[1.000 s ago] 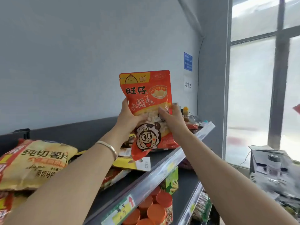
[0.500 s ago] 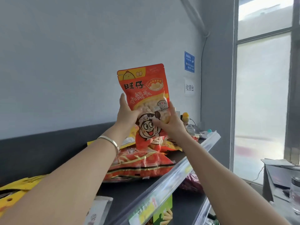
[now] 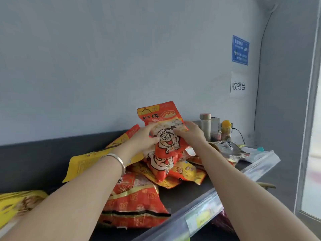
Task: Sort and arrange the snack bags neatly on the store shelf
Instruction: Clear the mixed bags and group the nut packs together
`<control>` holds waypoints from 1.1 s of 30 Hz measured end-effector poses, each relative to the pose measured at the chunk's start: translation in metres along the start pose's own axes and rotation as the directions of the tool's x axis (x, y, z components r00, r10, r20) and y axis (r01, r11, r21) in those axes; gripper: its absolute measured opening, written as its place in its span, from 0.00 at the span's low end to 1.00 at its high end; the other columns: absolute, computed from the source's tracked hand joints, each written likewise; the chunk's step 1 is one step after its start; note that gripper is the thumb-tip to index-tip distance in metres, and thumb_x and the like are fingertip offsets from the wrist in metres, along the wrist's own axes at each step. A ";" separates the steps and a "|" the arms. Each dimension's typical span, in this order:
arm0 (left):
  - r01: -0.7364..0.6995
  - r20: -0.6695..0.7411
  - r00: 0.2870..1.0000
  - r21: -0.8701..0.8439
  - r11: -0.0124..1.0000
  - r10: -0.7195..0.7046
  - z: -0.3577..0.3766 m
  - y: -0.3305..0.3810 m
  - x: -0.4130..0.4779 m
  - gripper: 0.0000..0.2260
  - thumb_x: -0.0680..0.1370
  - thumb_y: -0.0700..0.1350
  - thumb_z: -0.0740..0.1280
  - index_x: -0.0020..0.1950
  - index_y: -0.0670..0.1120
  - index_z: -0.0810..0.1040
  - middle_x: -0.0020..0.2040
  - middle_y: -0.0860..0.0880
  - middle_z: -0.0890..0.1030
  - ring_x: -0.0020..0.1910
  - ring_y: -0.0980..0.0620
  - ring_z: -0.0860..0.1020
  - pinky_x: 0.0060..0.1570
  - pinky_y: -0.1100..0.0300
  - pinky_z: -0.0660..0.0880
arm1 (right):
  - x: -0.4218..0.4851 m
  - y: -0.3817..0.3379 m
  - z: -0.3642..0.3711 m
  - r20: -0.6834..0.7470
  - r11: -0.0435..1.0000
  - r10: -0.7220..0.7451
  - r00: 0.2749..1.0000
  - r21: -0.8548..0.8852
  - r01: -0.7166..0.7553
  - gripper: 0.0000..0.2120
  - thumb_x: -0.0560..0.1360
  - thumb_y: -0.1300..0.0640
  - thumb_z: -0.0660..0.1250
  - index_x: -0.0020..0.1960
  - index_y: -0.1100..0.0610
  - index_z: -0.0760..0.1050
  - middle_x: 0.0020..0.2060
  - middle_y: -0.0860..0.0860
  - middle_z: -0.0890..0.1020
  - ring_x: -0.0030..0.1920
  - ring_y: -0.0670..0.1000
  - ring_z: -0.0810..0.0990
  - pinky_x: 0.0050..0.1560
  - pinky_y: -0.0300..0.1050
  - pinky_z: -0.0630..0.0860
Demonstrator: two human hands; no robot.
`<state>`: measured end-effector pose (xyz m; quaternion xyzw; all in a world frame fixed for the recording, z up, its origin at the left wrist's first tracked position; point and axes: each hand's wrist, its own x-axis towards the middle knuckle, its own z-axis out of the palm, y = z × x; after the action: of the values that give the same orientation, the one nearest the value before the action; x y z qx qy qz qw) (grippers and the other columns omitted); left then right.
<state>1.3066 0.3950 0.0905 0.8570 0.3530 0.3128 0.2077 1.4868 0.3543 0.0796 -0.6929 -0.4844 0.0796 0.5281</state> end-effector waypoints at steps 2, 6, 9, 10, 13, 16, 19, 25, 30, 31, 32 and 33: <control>0.013 0.099 0.995 0.044 0.999 -0.017 0.009 0.000 0.006 0.26 0.80 0.46 0.62 0.76 0.50 0.56 0.75 0.48 0.62 0.72 0.49 0.62 0.68 0.57 0.61 | 0.011 0.000 0.003 0.056 0.970 -0.030 0.998 -0.239 0.042 0.24 0.76 0.46 0.65 0.70 0.50 0.69 0.64 0.54 0.74 0.65 0.59 0.72 0.66 0.54 0.70; 0.023 0.152 0.987 0.135 0.991 -0.044 0.025 -0.001 0.014 0.21 0.83 0.50 0.53 0.76 0.49 0.59 0.77 0.51 0.58 0.75 0.49 0.57 0.72 0.54 0.56 | 0.019 0.015 0.022 0.241 0.950 -0.031 0.970 -0.295 0.103 0.18 0.82 0.51 0.52 0.64 0.56 0.75 0.60 0.54 0.79 0.55 0.53 0.76 0.51 0.44 0.70; 0.054 0.138 0.988 0.133 0.990 -0.073 0.029 0.001 0.015 0.21 0.83 0.51 0.52 0.76 0.49 0.60 0.77 0.49 0.58 0.75 0.49 0.58 0.71 0.55 0.56 | 0.019 0.020 0.023 0.214 0.962 -0.050 0.975 -0.253 0.105 0.18 0.82 0.51 0.50 0.60 0.55 0.76 0.55 0.55 0.80 0.49 0.52 0.75 0.49 0.46 0.72; 0.051 0.132 0.989 0.145 0.988 -0.070 0.029 0.001 0.015 0.21 0.83 0.51 0.53 0.76 0.49 0.60 0.77 0.49 0.58 0.74 0.48 0.58 0.71 0.54 0.58 | 0.019 0.021 0.023 0.193 0.963 -0.057 0.980 -0.250 0.105 0.18 0.82 0.51 0.51 0.58 0.55 0.77 0.53 0.54 0.80 0.48 0.53 0.75 0.50 0.49 0.72; 0.062 0.035 0.997 0.145 0.987 -0.068 0.024 -0.001 0.009 0.18 0.82 0.51 0.55 0.71 0.50 0.68 0.73 0.49 0.66 0.71 0.47 0.65 0.65 0.55 0.64 | 0.012 0.021 0.025 0.060 0.935 -0.123 0.991 -0.327 0.136 0.16 0.80 0.50 0.52 0.55 0.51 0.79 0.53 0.53 0.80 0.51 0.55 0.76 0.53 0.53 0.74; 0.060 -0.098 0.994 0.129 0.990 -0.048 0.014 -0.004 -0.005 0.15 0.81 0.49 0.58 0.66 0.49 0.74 0.68 0.49 0.73 0.65 0.49 0.71 0.60 0.55 0.69 | -0.002 0.015 0.029 -0.038 0.892 -0.244 0.969 -0.400 0.209 0.17 0.80 0.51 0.54 0.61 0.51 0.77 0.57 0.53 0.78 0.58 0.57 0.75 0.57 0.54 0.73; 0.056 -0.162 0.987 0.230 0.971 -0.019 -0.002 -0.009 -0.024 0.13 0.80 0.48 0.60 0.62 0.48 0.77 0.63 0.50 0.77 0.61 0.51 0.73 0.59 0.56 0.70 | -0.018 -0.001 0.035 -0.053 0.833 -0.375 0.926 -0.457 0.311 0.16 0.80 0.52 0.55 0.59 0.54 0.78 0.56 0.53 0.78 0.57 0.57 0.75 0.55 0.52 0.70; 0.175 -0.301 0.952 0.406 0.897 -0.049 -0.059 -0.025 -0.086 0.11 0.80 0.50 0.59 0.57 0.52 0.78 0.56 0.53 0.80 0.54 0.50 0.77 0.51 0.54 0.75 | -0.064 -0.055 0.070 0.066 0.715 -0.553 0.830 -0.475 0.514 0.15 0.80 0.51 0.55 0.56 0.53 0.79 0.55 0.52 0.79 0.60 0.58 0.74 0.56 0.53 0.69; 0.281 -0.398 0.916 0.549 0.787 -0.050 -0.124 -0.049 -0.164 0.09 0.80 0.49 0.59 0.53 0.51 0.78 0.51 0.51 0.81 0.47 0.50 0.76 0.43 0.56 0.73 | -0.122 -0.118 0.119 0.135 0.610 -0.673 0.727 -0.454 0.649 0.15 0.80 0.51 0.55 0.55 0.55 0.79 0.51 0.53 0.80 0.55 0.59 0.75 0.50 0.51 0.70; 0.305 -0.415 0.908 0.574 0.760 -0.051 -0.137 -0.054 -0.183 0.09 0.79 0.49 0.59 0.52 0.51 0.78 0.50 0.51 0.81 0.45 0.50 0.75 0.42 0.57 0.71 | -0.137 -0.131 0.131 0.146 0.592 -0.695 0.705 -0.442 0.675 0.16 0.80 0.51 0.55 0.55 0.55 0.79 0.50 0.53 0.80 0.54 0.59 0.76 0.49 0.51 0.70; 0.334 -0.433 0.900 0.598 0.729 -0.058 -0.153 -0.061 -0.205 0.09 0.79 0.48 0.59 0.51 0.50 0.77 0.50 0.51 0.81 0.45 0.51 0.75 0.42 0.57 0.69 | -0.155 -0.145 0.145 0.161 0.571 -0.717 0.679 -0.424 0.703 0.16 0.80 0.51 0.55 0.55 0.55 0.79 0.49 0.53 0.80 0.53 0.58 0.76 0.48 0.50 0.69; 0.362 -0.448 0.892 0.616 0.699 -0.067 -0.167 -0.068 -0.227 0.09 0.79 0.48 0.58 0.51 0.50 0.77 0.49 0.51 0.80 0.45 0.50 0.75 0.43 0.57 0.68 | -0.172 -0.159 0.158 0.183 0.549 -0.735 0.653 -0.405 0.731 0.16 0.80 0.51 0.54 0.55 0.55 0.79 0.49 0.52 0.80 0.52 0.58 0.76 0.48 0.50 0.69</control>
<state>1.0344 0.2962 0.0833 0.7432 0.5767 0.2978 -0.1626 1.2057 0.3234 0.0708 -0.5290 -0.7308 -0.2633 0.3417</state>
